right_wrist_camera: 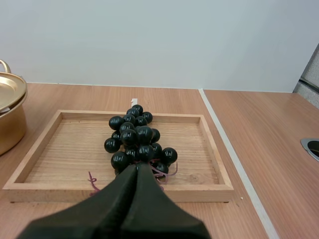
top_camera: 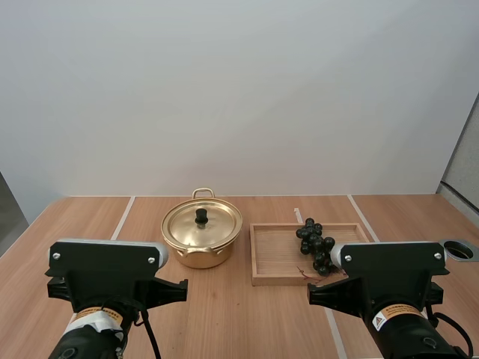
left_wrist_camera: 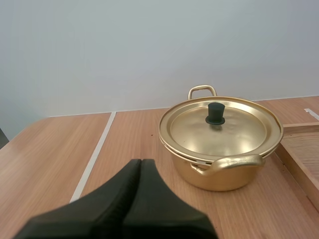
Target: Open the pot, put the grape inside, and close it
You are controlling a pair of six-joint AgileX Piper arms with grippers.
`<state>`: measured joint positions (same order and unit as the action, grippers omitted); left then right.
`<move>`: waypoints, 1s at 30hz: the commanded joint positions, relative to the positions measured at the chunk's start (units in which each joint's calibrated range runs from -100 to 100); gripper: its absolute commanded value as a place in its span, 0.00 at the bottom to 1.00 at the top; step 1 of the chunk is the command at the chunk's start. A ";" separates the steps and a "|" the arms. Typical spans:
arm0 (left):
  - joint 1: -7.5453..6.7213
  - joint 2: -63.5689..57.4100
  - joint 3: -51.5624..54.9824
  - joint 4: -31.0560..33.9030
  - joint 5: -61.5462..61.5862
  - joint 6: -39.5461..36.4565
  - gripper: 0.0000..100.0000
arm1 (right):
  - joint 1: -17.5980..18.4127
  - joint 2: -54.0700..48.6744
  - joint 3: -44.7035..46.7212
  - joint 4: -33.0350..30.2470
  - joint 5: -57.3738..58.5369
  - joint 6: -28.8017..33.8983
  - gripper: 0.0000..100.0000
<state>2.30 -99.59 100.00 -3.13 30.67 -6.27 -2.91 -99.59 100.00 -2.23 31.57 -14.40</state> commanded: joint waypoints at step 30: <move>0.10 -0.41 -7.85 -0.88 -5.90 0.39 0.00 | 0.14 -0.41 -8.74 1.04 -6.36 0.30 0.00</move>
<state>2.30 -99.70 95.10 -3.13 26.72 -5.99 -2.91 -99.59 94.53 -2.10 26.73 -14.40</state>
